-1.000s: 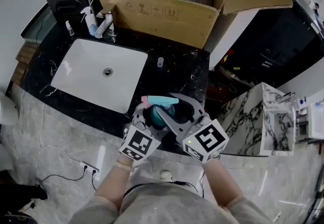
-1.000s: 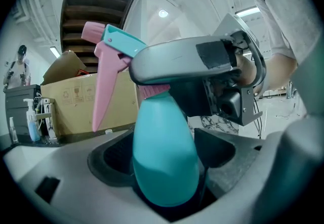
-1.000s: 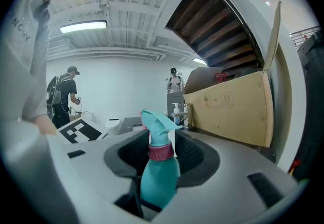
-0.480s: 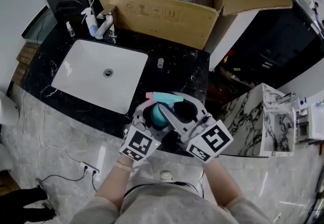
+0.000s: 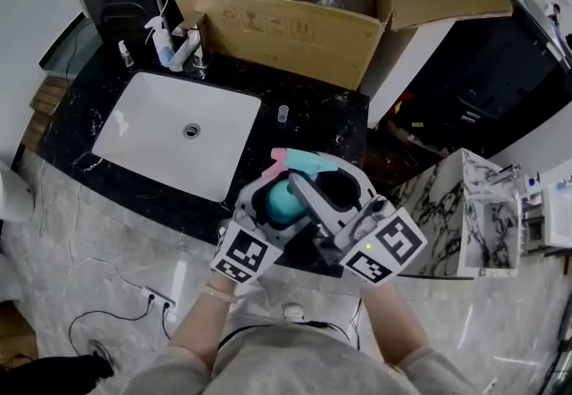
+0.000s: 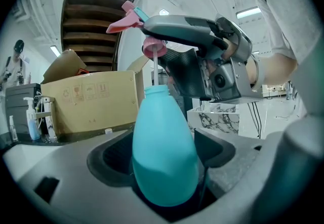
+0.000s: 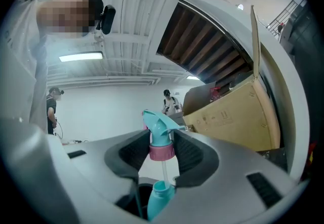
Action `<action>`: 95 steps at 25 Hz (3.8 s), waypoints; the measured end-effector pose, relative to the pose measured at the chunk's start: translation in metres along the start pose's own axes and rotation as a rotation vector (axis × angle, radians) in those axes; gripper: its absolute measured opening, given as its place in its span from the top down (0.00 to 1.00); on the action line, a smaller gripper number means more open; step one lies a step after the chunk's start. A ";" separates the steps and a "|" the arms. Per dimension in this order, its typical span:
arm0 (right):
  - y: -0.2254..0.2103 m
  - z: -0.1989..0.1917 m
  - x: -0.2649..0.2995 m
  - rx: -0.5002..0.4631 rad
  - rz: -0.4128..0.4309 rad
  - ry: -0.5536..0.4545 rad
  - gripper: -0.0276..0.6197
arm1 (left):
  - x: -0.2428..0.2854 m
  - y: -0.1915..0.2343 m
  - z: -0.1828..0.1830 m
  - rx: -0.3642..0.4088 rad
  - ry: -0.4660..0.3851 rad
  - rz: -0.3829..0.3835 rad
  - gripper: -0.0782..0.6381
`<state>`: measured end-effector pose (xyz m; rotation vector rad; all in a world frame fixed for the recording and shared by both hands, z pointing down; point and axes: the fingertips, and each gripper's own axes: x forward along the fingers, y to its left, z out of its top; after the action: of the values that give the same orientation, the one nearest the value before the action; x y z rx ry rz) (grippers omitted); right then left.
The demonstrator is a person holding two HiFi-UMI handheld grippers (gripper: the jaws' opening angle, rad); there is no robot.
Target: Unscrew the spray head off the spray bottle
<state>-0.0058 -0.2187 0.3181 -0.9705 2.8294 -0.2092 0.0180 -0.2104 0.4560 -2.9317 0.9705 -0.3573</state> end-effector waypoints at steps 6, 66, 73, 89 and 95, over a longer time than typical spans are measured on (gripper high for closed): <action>0.003 0.018 0.001 -0.001 0.008 -0.036 0.72 | 0.001 0.000 -0.001 -0.003 0.012 -0.002 0.36; -0.008 0.038 -0.075 -0.047 -0.093 -0.121 0.72 | -0.121 0.007 0.040 -0.077 -0.137 0.433 0.87; 0.003 0.028 -0.093 -0.044 -0.066 -0.103 0.72 | -0.139 -0.007 0.035 -0.099 -0.128 0.510 0.88; 0.028 0.020 -0.133 -0.045 -0.016 -0.083 0.72 | -0.170 -0.051 0.040 -0.135 -0.132 0.598 0.88; 0.034 0.019 -0.149 -0.039 -0.002 -0.082 0.72 | -0.176 -0.066 0.042 -0.144 -0.145 0.627 0.88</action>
<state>0.0939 -0.1012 0.3069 -0.9674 2.7682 -0.1118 -0.0709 -0.0544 0.3853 -2.5193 1.8542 -0.0452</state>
